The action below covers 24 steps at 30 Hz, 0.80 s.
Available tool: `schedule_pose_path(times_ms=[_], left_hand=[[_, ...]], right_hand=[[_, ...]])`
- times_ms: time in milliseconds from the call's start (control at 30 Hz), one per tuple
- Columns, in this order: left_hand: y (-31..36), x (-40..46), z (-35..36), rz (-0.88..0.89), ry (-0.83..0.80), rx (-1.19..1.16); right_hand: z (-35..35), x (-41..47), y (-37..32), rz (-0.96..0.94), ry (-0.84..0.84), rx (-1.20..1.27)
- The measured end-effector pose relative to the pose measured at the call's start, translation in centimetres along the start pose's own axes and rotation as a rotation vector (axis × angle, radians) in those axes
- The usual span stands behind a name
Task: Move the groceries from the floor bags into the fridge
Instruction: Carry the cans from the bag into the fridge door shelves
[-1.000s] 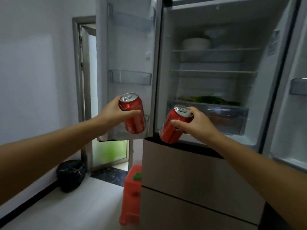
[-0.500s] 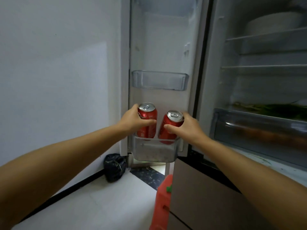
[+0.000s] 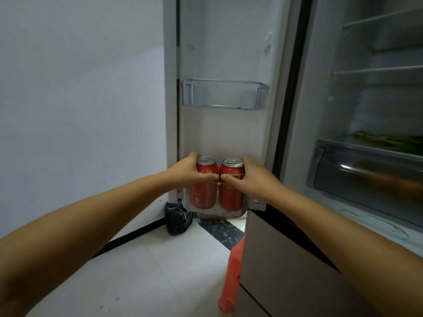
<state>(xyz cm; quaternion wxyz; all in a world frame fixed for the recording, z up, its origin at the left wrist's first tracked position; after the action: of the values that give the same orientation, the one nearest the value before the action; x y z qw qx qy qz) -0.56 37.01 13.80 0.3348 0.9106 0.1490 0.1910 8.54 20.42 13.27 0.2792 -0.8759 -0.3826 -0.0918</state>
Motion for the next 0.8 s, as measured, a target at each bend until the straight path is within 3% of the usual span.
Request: schedule_pose_path(times_ms=[267,500,667,800], left_hand=[[0.5,-1.4,0.4,0.129,0.154,0.08],[-2.5,-7.3,2.7,0.248,0.581,0.023],[-8.4,-13.1,4.0,0.034,0.511,0.007],[-14.0,-19.6,1.8,-0.255,0.531,-0.105]], right_hand=[[-0.2,-0.6,1.2,-0.057,0.099,-0.099],[3.0,-4.7,1.5,-0.383,0.485,0.205],[10.8,-7.9,-3.0,-0.489,0.227,0.233],[16.4,-10.3,-8.5,-0.49,-0.074,0.157]])
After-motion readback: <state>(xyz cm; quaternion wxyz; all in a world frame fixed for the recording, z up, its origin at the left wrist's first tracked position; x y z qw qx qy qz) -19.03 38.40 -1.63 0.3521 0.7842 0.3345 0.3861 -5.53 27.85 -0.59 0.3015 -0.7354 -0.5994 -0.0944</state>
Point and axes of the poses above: each hand's wrist, its own x-axis towards the middle knuckle, its own z-axis out of the palm, y = z × x, the point moved 1 cm from there along x, towards the middle knuckle, and after that the axes turned 1 degree about y, right-handed, at the moved point
